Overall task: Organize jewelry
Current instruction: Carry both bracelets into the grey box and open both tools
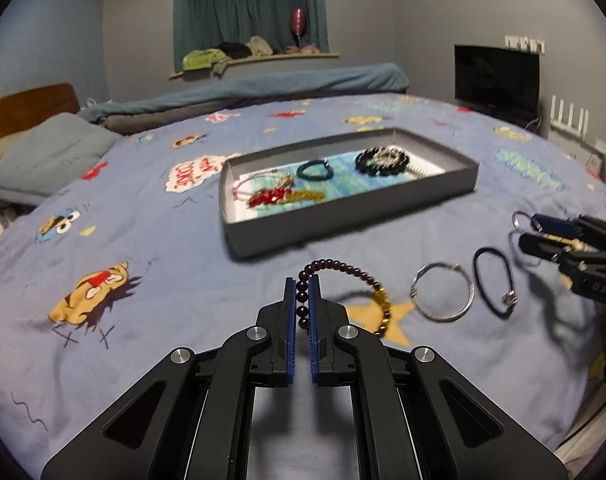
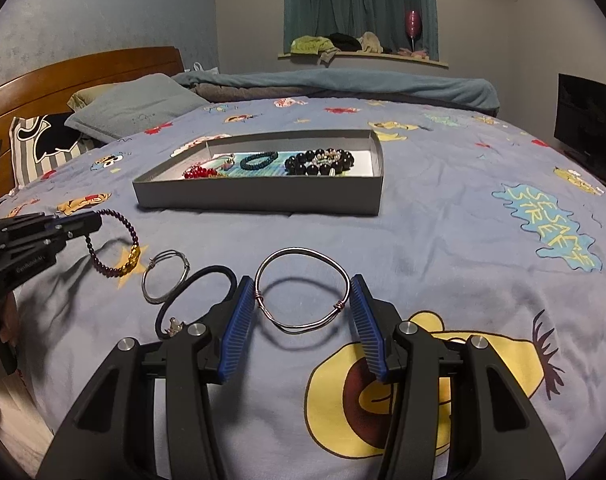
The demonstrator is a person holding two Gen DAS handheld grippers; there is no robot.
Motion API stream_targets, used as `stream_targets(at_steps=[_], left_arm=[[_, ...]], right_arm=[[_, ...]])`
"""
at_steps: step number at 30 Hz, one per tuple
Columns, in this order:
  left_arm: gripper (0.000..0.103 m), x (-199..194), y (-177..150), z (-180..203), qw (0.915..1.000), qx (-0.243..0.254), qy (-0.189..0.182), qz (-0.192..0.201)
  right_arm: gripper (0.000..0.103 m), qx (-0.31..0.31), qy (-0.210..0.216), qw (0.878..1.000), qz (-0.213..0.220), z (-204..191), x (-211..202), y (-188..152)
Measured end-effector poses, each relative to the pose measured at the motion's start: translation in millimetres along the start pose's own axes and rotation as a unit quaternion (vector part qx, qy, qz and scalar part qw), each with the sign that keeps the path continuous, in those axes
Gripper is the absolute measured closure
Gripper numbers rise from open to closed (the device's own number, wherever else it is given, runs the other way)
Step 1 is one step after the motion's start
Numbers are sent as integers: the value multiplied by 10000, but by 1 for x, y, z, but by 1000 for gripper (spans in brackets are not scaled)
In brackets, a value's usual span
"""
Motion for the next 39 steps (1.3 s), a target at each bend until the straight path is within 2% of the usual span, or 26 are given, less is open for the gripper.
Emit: stream_targets(at_steps=[10, 15, 19, 23, 29, 35, 39], left_arm=[[97, -13, 21, 5, 9997, 111, -138, 197], [97, -19, 55, 3, 9988, 203, -143, 421], [97, -16, 91, -2, 9977, 219, -171, 620], [97, -1, 122, -8, 9973, 6, -314, 666], [97, 32, 136, -7, 9983, -2, -258, 516], [97, 72, 112, -19, 9994, -164, -284, 51], [97, 98, 91, -36, 9984, -362, -117, -419]], right_arm=[[54, 182, -145, 9996, 170, 9, -6, 14], [54, 251, -191, 9993, 213, 20, -2, 39], [54, 219, -288, 9984, 424, 25, 4, 75], [54, 184, -260, 9982, 511, 25, 23, 106], [54, 114, -70, 9991, 393, 16, 62, 128], [54, -141, 401, 9991, 10, -16, 95, 129], [54, -201, 673, 9972, -257, -40, 117, 126]])
Point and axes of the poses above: each gripper's, at about its wrist camera, not at the fingertips, and x roughly the way its jaws point, z to its right, y to its top, the point moved 3 cm from there along x, roughly the way its jaws point
